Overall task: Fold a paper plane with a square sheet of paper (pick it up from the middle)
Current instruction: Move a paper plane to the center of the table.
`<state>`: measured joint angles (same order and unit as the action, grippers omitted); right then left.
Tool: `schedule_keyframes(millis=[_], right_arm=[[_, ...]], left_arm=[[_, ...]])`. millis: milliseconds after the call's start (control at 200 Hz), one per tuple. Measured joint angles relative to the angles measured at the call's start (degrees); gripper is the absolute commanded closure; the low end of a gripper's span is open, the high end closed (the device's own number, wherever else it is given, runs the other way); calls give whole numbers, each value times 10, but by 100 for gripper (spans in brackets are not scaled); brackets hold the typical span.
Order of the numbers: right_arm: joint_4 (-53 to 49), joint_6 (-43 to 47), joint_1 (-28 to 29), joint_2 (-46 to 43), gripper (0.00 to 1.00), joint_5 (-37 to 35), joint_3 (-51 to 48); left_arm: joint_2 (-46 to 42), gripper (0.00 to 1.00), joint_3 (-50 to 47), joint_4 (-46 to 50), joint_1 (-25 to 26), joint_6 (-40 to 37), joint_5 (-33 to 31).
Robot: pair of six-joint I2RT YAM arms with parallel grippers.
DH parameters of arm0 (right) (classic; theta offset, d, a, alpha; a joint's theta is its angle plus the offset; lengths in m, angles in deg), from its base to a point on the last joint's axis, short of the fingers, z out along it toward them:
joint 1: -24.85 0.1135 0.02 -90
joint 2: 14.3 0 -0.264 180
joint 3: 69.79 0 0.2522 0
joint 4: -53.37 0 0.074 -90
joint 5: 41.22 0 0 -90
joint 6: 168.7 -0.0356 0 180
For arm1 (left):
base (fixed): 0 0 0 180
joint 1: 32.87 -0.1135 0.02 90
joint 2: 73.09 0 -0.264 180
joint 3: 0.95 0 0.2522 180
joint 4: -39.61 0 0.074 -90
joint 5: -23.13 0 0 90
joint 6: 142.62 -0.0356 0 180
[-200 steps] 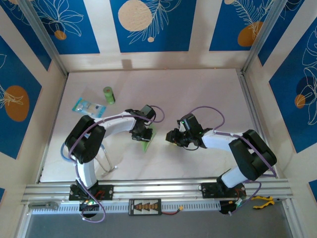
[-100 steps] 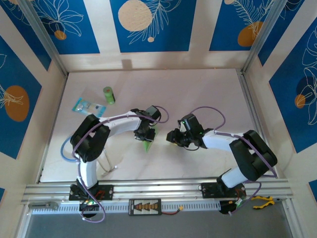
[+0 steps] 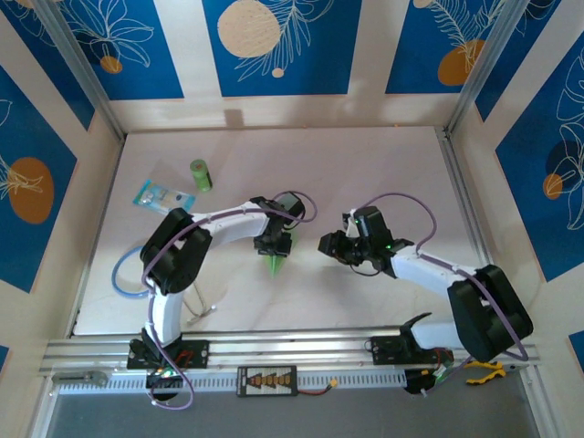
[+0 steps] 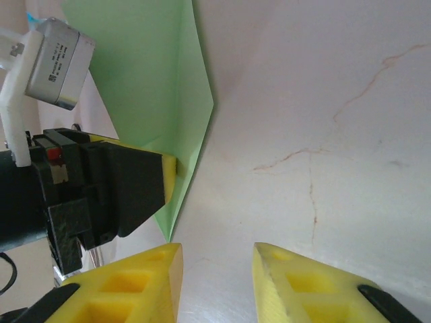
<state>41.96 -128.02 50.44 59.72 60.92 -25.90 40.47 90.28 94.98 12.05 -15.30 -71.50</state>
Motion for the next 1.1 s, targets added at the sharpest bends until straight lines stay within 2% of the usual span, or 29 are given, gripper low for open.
schedule_keyframes(millis=[470, 1100], right_arm=[[-27, 24, -62, -82, 66, 40, -35], [-54, 29, -70, -115, 65, 59, -40]], left_arm=[[10, 60, 14, -2, 9, 60, -30], [9, 59, 14, -7, 11, 68, -40]])
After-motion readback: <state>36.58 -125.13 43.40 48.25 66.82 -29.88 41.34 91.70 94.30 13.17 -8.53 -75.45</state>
